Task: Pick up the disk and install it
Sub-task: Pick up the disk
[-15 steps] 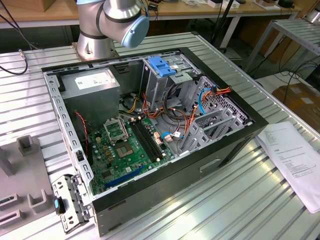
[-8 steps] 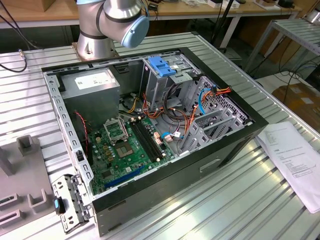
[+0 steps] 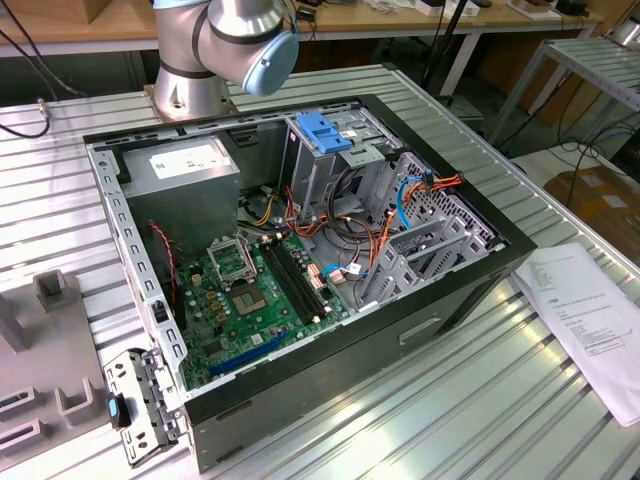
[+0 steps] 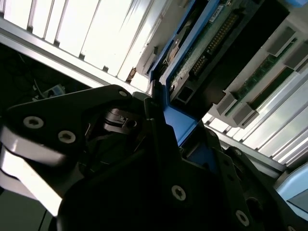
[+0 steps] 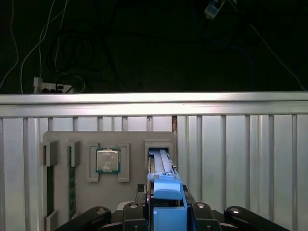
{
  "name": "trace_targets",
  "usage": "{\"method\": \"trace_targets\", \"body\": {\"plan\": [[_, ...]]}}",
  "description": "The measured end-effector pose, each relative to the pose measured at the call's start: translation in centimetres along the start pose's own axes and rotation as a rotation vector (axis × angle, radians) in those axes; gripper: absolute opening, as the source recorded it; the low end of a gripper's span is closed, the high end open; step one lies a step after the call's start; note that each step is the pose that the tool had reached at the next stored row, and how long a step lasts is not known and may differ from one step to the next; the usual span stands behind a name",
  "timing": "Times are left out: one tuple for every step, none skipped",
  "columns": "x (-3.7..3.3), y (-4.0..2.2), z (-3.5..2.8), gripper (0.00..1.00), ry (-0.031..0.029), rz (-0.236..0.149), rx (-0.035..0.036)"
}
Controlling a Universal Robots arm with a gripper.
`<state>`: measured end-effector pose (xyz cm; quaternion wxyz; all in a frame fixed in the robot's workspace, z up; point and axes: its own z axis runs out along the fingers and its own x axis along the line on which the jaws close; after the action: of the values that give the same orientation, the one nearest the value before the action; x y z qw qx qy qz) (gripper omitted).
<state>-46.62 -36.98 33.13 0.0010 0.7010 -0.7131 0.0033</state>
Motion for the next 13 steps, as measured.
{"method": "trace_targets", "body": {"plan": [[0.01,0.00,-0.45,0.37,0.0000,0.000,0.0001],[0.01,0.00,-0.69,0.37,0.0000,0.000,0.0000],[0.01,0.00,-0.94,0.37,0.0000,0.000,-0.0001],[0.01,-0.01,-1.29,0.37,0.0000,0.000,0.0000],[0.01,-0.01,-1.50,0.37,0.0000,0.000,0.0001],[0.01,-0.01,-1.84,0.37,0.0000,0.000,0.0000],[0.01,-0.01,-2.11,0.37,0.0000,0.000,0.0000],[0.02,-0.01,-2.49,0.37,0.0000,0.000,-0.0001],[0.02,-0.01,-2.76,0.37,0.0001,0.000,0.0000],[0.02,-0.01,-2.99,0.37,0.0000,0.000,0.0000],[0.02,-0.01,-3.37,0.37,0.0000,0.000,0.0000],[0.02,-0.01,-3.68,0.37,0.0000,0.000,0.0000],[0.03,-0.01,-3.89,0.37,0.0000,0.000,0.0000]]}}
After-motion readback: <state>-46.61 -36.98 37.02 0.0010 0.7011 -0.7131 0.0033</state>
